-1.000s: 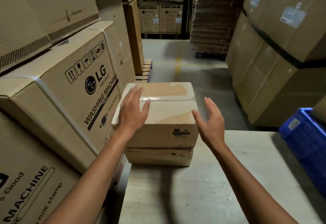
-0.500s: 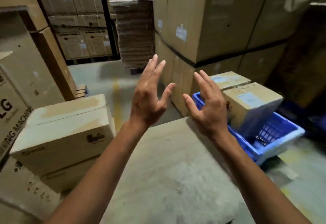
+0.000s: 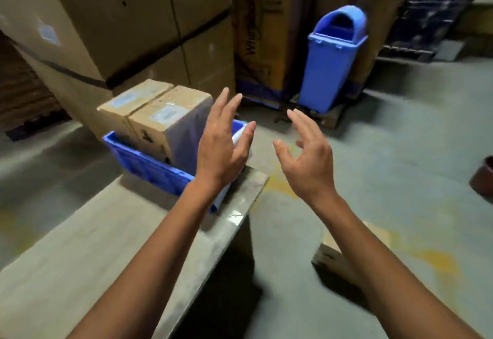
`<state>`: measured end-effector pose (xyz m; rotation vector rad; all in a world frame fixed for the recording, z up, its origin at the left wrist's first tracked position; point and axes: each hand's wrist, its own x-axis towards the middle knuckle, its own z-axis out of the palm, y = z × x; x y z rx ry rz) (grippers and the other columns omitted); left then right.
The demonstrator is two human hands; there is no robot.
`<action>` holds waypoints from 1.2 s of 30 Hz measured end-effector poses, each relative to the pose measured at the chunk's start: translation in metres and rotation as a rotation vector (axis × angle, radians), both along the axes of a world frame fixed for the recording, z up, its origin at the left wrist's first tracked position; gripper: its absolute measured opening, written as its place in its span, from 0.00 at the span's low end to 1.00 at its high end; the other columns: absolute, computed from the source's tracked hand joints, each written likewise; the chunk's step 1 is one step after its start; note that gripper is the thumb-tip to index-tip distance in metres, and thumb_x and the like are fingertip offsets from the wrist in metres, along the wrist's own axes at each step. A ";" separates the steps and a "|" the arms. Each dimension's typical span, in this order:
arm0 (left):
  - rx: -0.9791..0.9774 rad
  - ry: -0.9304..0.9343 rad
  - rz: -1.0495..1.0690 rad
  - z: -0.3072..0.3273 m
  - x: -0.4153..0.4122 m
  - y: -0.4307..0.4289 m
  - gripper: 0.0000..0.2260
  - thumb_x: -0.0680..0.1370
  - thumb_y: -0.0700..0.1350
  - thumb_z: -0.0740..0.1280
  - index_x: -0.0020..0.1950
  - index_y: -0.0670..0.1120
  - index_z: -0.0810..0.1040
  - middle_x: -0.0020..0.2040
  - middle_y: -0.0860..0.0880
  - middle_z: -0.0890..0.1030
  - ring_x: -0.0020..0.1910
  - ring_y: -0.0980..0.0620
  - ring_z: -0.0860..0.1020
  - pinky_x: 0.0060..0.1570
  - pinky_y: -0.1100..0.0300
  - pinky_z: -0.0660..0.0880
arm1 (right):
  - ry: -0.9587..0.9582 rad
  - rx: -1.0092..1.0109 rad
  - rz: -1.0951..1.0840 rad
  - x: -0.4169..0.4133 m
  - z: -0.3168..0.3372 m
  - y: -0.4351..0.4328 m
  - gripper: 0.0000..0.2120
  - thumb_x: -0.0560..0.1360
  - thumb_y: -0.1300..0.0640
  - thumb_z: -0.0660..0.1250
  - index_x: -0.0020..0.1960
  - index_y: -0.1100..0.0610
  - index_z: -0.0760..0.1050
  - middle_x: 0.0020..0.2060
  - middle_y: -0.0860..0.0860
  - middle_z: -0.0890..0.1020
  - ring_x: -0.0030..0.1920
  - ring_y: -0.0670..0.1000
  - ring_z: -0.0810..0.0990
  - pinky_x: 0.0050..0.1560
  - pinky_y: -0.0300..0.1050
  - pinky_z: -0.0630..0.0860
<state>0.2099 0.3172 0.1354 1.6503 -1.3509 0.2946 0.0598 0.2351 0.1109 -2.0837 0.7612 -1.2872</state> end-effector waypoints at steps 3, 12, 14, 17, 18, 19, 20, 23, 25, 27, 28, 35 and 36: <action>0.076 0.056 -0.141 -0.027 -0.038 -0.061 0.25 0.80 0.53 0.61 0.73 0.40 0.71 0.75 0.41 0.68 0.75 0.47 0.66 0.73 0.64 0.60 | 0.042 0.104 -0.145 -0.051 -0.031 -0.039 0.26 0.75 0.51 0.67 0.72 0.57 0.74 0.70 0.53 0.76 0.67 0.53 0.76 0.63 0.59 0.77; 0.547 1.099 -0.363 -0.162 -0.100 -0.227 0.27 0.85 0.61 0.47 0.75 0.46 0.69 0.75 0.46 0.70 0.75 0.49 0.66 0.74 0.45 0.61 | -0.291 0.981 -0.408 -0.185 -0.142 -0.152 0.22 0.83 0.47 0.62 0.73 0.56 0.72 0.69 0.54 0.76 0.64 0.53 0.77 0.60 0.53 0.75; 0.642 1.050 -0.385 -0.198 -0.109 -0.255 0.29 0.84 0.61 0.47 0.75 0.45 0.70 0.76 0.45 0.69 0.75 0.49 0.65 0.75 0.45 0.59 | -0.377 1.115 -0.462 -0.209 -0.169 -0.171 0.24 0.84 0.45 0.57 0.75 0.57 0.69 0.71 0.56 0.74 0.67 0.55 0.76 0.61 0.55 0.74; 0.762 1.077 -0.367 -0.236 -0.125 -0.292 0.29 0.84 0.62 0.47 0.73 0.45 0.72 0.74 0.45 0.70 0.74 0.48 0.66 0.74 0.45 0.60 | -0.434 1.231 -0.543 -0.237 -0.205 -0.189 0.28 0.83 0.39 0.54 0.74 0.56 0.69 0.72 0.56 0.73 0.69 0.56 0.74 0.68 0.61 0.72; 0.787 1.132 -0.341 -0.246 -0.131 -0.301 0.30 0.84 0.63 0.46 0.73 0.45 0.72 0.74 0.45 0.70 0.74 0.48 0.66 0.73 0.45 0.61 | -0.444 1.265 -0.569 -0.245 -0.215 -0.193 0.29 0.83 0.38 0.53 0.75 0.55 0.68 0.73 0.56 0.72 0.70 0.57 0.73 0.70 0.62 0.70; 0.806 1.196 -0.310 -0.257 -0.136 -0.311 0.30 0.84 0.63 0.46 0.73 0.45 0.72 0.74 0.45 0.70 0.74 0.48 0.67 0.72 0.45 0.61 | -0.454 1.297 -0.588 -0.253 -0.226 -0.197 0.29 0.83 0.37 0.52 0.76 0.55 0.67 0.74 0.57 0.71 0.71 0.57 0.72 0.71 0.63 0.69; 0.824 1.250 -0.280 -0.269 -0.141 -0.320 0.31 0.83 0.64 0.46 0.73 0.45 0.72 0.74 0.44 0.70 0.74 0.48 0.67 0.72 0.45 0.61 | -0.454 1.326 -0.602 -0.260 -0.235 -0.203 0.30 0.83 0.37 0.51 0.76 0.55 0.67 0.74 0.56 0.70 0.72 0.57 0.71 0.72 0.63 0.67; 0.888 1.326 -0.197 -0.313 -0.159 -0.350 0.32 0.83 0.65 0.46 0.74 0.44 0.71 0.74 0.44 0.70 0.75 0.47 0.66 0.72 0.44 0.61 | -0.416 1.390 -0.634 -0.281 -0.272 -0.228 0.31 0.83 0.37 0.50 0.77 0.55 0.65 0.75 0.56 0.69 0.74 0.55 0.69 0.74 0.63 0.64; 0.915 1.334 -0.154 -0.351 -0.171 -0.371 0.32 0.83 0.65 0.46 0.75 0.44 0.70 0.75 0.44 0.69 0.75 0.47 0.65 0.73 0.44 0.60 | -0.388 1.430 -0.647 -0.294 -0.305 -0.249 0.31 0.84 0.37 0.49 0.78 0.56 0.64 0.75 0.56 0.68 0.74 0.55 0.69 0.74 0.63 0.64; 0.927 1.326 -0.114 -0.393 -0.184 -0.390 0.32 0.83 0.64 0.46 0.76 0.44 0.68 0.76 0.44 0.68 0.76 0.47 0.64 0.73 0.44 0.59 | -0.366 1.469 -0.650 -0.306 -0.346 -0.270 0.32 0.84 0.38 0.48 0.79 0.57 0.63 0.75 0.56 0.68 0.74 0.56 0.68 0.74 0.62 0.64; 0.933 1.320 -0.096 -0.414 -0.190 -0.399 0.32 0.83 0.64 0.46 0.76 0.44 0.68 0.76 0.44 0.67 0.76 0.47 0.64 0.74 0.44 0.59 | -0.344 1.492 -0.646 -0.311 -0.369 -0.281 0.32 0.84 0.38 0.47 0.78 0.57 0.63 0.76 0.56 0.68 0.74 0.56 0.68 0.75 0.62 0.63; 1.009 1.287 -0.016 -0.581 -0.222 -0.426 0.32 0.83 0.65 0.46 0.77 0.45 0.65 0.78 0.46 0.65 0.77 0.48 0.62 0.76 0.46 0.57 | -0.284 1.639 -0.676 -0.338 -0.537 -0.328 0.31 0.83 0.36 0.47 0.78 0.55 0.64 0.75 0.54 0.69 0.74 0.55 0.69 0.75 0.61 0.63; 1.025 1.284 0.006 -0.604 -0.222 -0.428 0.32 0.82 0.66 0.47 0.78 0.46 0.64 0.79 0.46 0.64 0.77 0.48 0.62 0.76 0.46 0.56 | -0.273 1.654 -0.671 -0.341 -0.560 -0.333 0.32 0.83 0.36 0.48 0.79 0.55 0.63 0.76 0.54 0.68 0.74 0.56 0.68 0.75 0.62 0.63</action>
